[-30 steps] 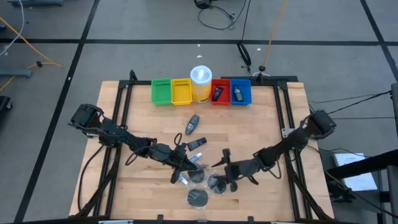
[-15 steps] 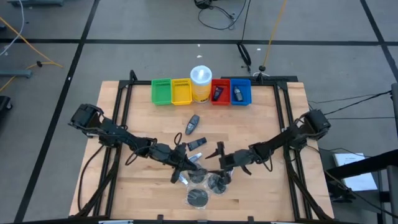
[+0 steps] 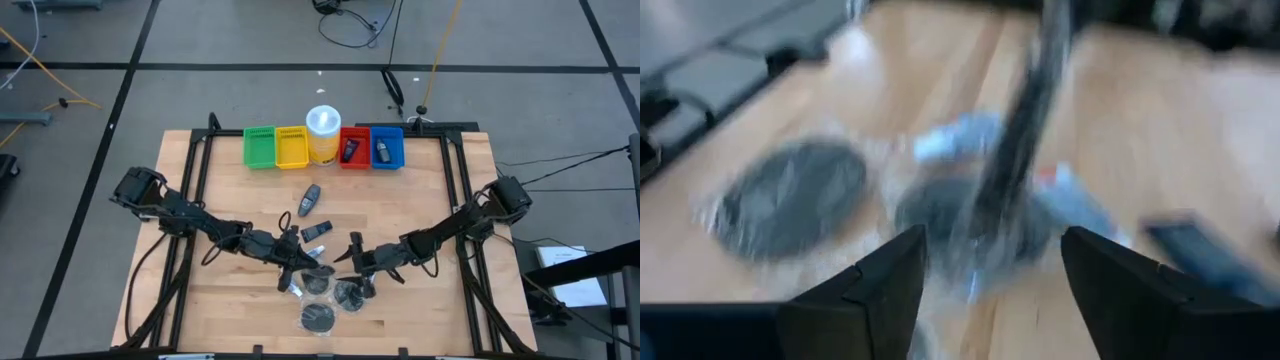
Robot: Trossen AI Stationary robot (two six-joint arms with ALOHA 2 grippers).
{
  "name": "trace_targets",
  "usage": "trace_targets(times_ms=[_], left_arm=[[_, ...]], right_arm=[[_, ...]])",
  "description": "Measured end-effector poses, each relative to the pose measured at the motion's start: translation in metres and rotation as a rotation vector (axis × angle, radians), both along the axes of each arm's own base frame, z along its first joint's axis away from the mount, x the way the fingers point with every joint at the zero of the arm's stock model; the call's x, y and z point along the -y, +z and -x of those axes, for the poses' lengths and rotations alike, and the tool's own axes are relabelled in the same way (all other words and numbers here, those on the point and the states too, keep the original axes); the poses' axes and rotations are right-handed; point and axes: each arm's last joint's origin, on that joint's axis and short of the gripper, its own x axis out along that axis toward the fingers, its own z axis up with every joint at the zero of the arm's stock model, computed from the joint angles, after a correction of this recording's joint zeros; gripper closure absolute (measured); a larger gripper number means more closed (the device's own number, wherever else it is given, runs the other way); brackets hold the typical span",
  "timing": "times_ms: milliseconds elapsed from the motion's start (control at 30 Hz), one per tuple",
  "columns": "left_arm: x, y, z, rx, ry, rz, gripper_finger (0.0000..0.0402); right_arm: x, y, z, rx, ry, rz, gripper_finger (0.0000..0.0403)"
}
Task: Pick & Place Travel size toiletries
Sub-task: Put the black hairbrush into the yellow basket
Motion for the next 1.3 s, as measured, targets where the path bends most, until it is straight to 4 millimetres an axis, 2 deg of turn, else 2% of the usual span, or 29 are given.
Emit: trace_targets(times_ms=[167, 300, 500, 633, 733, 967, 1100, 1167, 1300], left_arm=[[0.0, 0.0, 0.0, 0.002, -0.002, -0.008, 0.0399], [0.0, 0.001, 0.0, 0.012, -0.003, -0.01, 0.0395], [0.0, 0.003, -0.001, 0.034, -0.007, -0.022, 0.0398], [0.0, 0.005, -0.001, 0.056, -0.007, -0.015, 0.0396], [0.0, 0.005, -0.001, 0.062, -0.008, -0.019, 0.039], [0.0, 0.006, -0.001, 0.063, -0.008, -0.018, 0.04], [0.0, 0.007, -0.001, 0.079, -0.009, -0.032, 0.039], [0.001, 0.01, -0.002, 0.12, -0.02, -0.066, 0.0375], [0.002, 0.018, -0.002, 0.211, -0.078, -0.105, 0.032]], right_arm=[[0.003, 0.007, 0.002, -0.032, -0.032, -0.091, 0.0138], [0.002, 0.012, -0.002, 0.048, -0.027, -0.127, 0.0113], [0.0, 0.006, -0.009, 0.132, -0.023, -0.157, 0.0117], [0.001, -0.002, -0.013, 0.153, -0.036, -0.155, 0.0145], [0.003, -0.003, -0.014, 0.166, -0.061, -0.152, 0.0182], [0.005, -0.003, -0.015, 0.173, -0.099, -0.116, 0.0305], [0.006, -0.005, -0.014, 0.154, -0.101, -0.107, 0.0372], [0.006, -0.006, -0.014, 0.142, -0.102, -0.101, 0.0386], [0.007, -0.007, -0.014, 0.145, -0.132, -0.085, 0.0374]])
